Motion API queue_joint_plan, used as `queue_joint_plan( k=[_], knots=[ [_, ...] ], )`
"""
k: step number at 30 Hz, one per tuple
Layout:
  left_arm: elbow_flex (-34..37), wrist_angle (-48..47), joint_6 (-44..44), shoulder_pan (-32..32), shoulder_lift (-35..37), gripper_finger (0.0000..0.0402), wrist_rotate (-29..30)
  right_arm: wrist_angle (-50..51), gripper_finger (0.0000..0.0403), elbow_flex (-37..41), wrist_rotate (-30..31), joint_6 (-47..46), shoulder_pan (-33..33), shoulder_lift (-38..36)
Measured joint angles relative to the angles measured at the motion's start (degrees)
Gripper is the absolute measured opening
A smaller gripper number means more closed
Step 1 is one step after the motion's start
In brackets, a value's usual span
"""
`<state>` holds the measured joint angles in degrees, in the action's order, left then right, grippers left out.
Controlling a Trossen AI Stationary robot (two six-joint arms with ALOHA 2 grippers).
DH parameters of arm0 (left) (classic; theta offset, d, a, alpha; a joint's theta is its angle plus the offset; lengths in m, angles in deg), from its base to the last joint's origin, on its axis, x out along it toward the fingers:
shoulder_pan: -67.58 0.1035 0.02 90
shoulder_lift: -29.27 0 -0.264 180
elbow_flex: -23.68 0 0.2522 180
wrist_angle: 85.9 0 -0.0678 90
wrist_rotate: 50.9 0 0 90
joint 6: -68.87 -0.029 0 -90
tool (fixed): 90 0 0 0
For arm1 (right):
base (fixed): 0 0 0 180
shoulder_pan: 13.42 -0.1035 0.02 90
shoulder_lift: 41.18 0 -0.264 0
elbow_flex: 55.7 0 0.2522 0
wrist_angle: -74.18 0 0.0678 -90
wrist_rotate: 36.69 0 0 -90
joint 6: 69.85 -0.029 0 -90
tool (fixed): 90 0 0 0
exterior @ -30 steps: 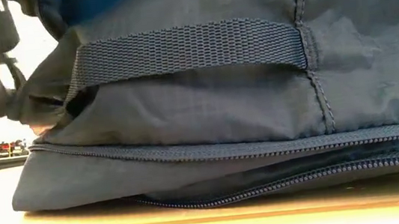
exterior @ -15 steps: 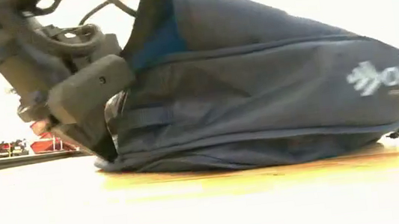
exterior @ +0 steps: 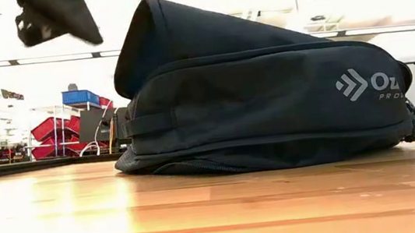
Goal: Unpack backpack
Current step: Close the dark blue backpack
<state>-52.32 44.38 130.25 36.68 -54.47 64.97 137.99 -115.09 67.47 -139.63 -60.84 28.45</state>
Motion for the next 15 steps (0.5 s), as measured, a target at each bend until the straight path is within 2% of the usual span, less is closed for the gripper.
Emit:
queue_joint_plan(
  k=[5, 11, 15],
  knots=[
    [0.0, 4.9, -7.9, 0.2, 1.4, 0.0000, 1.3, 4.2, 0.0008, 2.5, 6.5, -10.7, 2.5, 0.0],
    [0.0, 5.3, -11.3, 0.3, 0.1, 0.0000, 1.4, -1.9, 0.0061, 8.1, 6.4, -11.8, 7.6, 0.0],
    [1.0, 7.2, -11.4, 0.3, 0.2, 0.0000, 1.3, -2.3, 0.0074, 8.2, 6.5, -10.1, 9.5, 0.0]
  ],
)
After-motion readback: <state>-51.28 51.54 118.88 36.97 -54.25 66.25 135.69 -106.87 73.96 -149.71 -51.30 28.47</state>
